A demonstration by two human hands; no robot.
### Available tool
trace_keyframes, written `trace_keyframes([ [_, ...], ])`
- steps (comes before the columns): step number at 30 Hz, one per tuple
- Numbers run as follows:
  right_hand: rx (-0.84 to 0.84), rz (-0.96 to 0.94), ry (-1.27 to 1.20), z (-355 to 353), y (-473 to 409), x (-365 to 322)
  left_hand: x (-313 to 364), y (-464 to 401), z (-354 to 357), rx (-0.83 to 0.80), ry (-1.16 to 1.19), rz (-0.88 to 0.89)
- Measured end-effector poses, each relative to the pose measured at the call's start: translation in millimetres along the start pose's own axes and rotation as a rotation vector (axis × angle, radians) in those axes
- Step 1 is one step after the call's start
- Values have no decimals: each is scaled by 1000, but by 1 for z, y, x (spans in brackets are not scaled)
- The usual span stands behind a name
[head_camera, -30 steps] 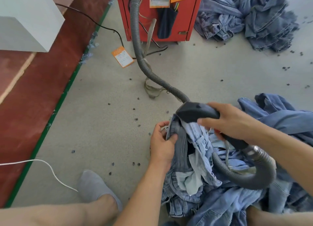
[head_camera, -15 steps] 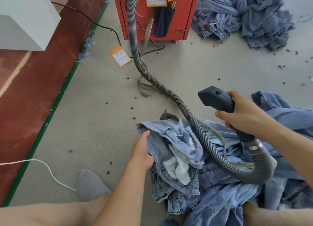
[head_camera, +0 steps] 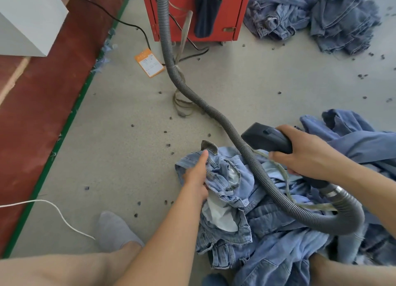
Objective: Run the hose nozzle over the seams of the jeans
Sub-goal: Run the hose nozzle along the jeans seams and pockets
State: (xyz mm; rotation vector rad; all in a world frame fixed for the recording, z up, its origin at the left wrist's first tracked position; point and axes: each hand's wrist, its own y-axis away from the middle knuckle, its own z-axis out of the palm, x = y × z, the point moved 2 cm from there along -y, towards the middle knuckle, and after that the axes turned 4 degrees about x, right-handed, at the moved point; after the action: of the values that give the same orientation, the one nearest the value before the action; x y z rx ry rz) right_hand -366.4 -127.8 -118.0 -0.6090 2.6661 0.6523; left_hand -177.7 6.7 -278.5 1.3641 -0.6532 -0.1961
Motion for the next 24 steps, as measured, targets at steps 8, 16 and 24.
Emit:
trace_keyframes([
  [8, -93, -59, -1, 14, -3, 0, 19, -38, 3, -45, -22, -42],
  [16, -198, -51, -113, 10, -5, -4, 15, -7, 20, -421, 297, -59],
  [24, -84, 177, -442, 21, -17, -8, 7, 15, 13, -539, 294, -25],
])
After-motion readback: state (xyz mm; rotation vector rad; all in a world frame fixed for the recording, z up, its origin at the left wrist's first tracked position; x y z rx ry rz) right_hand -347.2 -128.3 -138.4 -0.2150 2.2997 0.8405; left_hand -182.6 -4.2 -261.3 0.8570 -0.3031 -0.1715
